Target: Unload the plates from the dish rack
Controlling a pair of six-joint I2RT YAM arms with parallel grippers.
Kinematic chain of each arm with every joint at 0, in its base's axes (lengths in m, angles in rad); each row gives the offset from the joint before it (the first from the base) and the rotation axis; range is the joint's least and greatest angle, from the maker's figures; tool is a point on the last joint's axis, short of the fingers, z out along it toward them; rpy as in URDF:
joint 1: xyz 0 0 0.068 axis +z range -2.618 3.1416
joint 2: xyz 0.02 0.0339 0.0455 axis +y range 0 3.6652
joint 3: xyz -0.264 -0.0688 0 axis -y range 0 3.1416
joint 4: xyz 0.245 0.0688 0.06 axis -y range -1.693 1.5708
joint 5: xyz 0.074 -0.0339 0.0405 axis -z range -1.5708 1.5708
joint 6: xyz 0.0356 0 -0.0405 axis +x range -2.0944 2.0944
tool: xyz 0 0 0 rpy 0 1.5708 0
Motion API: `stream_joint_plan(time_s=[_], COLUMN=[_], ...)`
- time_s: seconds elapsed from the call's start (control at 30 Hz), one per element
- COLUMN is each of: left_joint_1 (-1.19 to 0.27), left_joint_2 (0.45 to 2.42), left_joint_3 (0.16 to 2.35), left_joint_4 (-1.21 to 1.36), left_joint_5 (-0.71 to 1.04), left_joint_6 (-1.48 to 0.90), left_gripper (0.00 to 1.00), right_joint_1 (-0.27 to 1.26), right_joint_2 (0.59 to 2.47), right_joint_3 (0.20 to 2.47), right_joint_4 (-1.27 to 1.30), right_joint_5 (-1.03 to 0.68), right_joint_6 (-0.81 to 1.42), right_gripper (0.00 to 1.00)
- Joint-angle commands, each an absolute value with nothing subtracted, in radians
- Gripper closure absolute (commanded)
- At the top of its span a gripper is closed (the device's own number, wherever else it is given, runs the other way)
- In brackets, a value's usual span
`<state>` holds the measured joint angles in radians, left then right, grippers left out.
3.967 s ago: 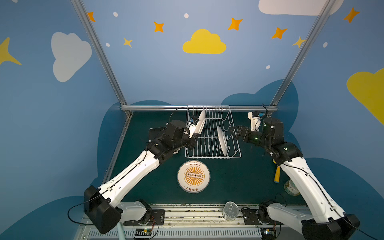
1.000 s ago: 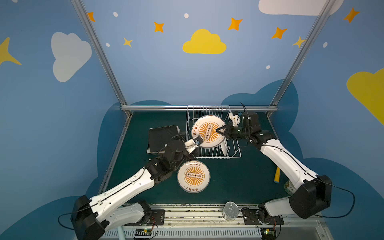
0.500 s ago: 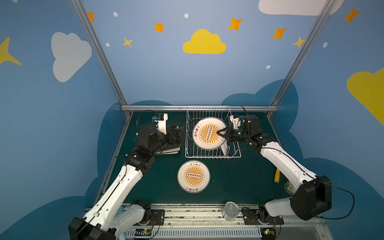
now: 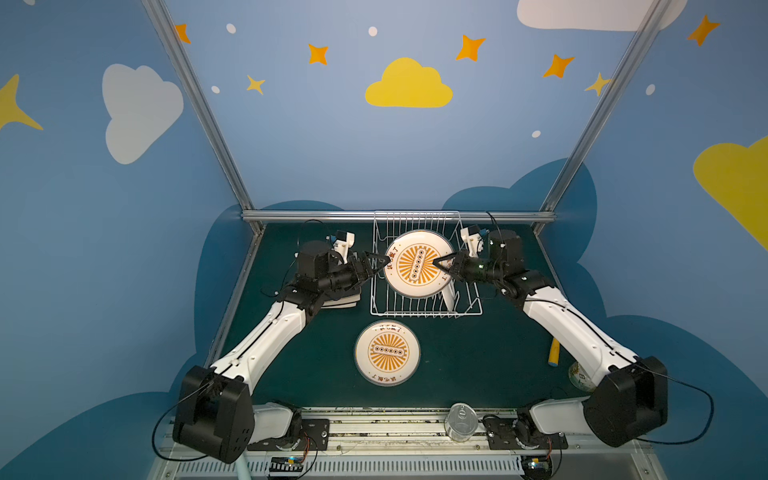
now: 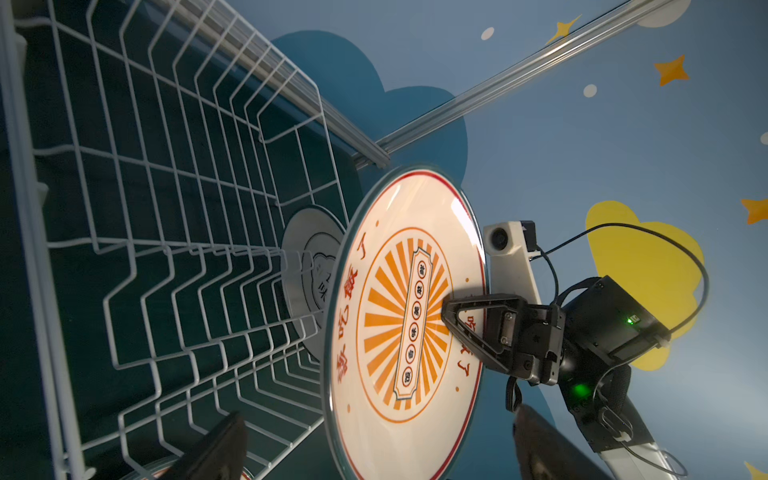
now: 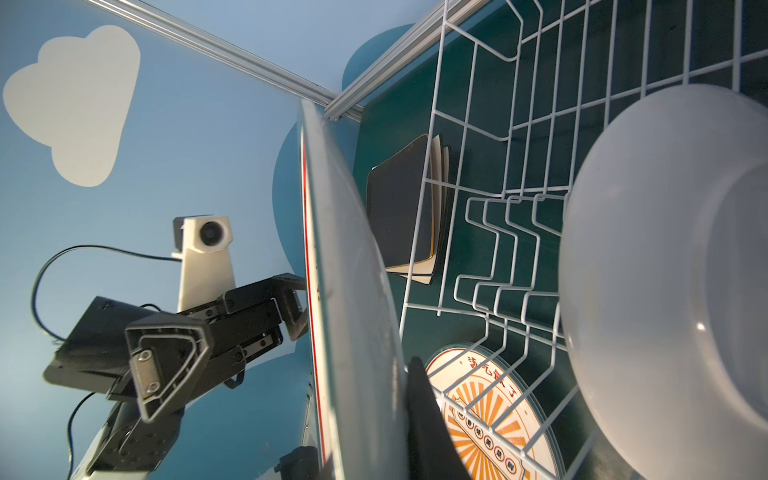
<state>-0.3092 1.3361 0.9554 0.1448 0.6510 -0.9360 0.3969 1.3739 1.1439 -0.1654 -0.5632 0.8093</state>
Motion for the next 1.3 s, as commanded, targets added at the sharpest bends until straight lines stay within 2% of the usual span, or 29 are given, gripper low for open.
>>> stream_joint_plan(time_s=[0.0,0.2,0.33,0.87,1.27], left_joint_1=[-0.325,-0.353,-0.371,-0.396,-0.397], left_joint_2=[1.365,1.426,1.457,1.474,1.463], left_joint_3=[0.966,0.99,1.017,1.037,1.051], left_joint_4=[0.221,0.281,0.303,0.308,0.268], left_joint_5=[0.715,0.725,0.74,0.752,0.747], left_joint_6=[-0.988,-1.018,-1.033,-1.045,-1.023], left_gripper=[0.03,0.06,0.12,0.56,0.8], right_joint_1=[0.393,0.395,0.397,0.4,0.404], right_joint_2=[1.362,1.371,1.38,1.406,1.423], right_joint_3=[1.143,1.143,1.146,1.141,1.156], right_joint_4=[-0.094,-0.078,-0.081,-0.075,-0.101], right_joint_5=[-0.602,-0.62,-0.635,-0.684,-0.705], right_joint_6=[0.822,0.827,0.832,0.848,0.834], right_gripper=[1.0,1.0,1.0,1.0,1.0])
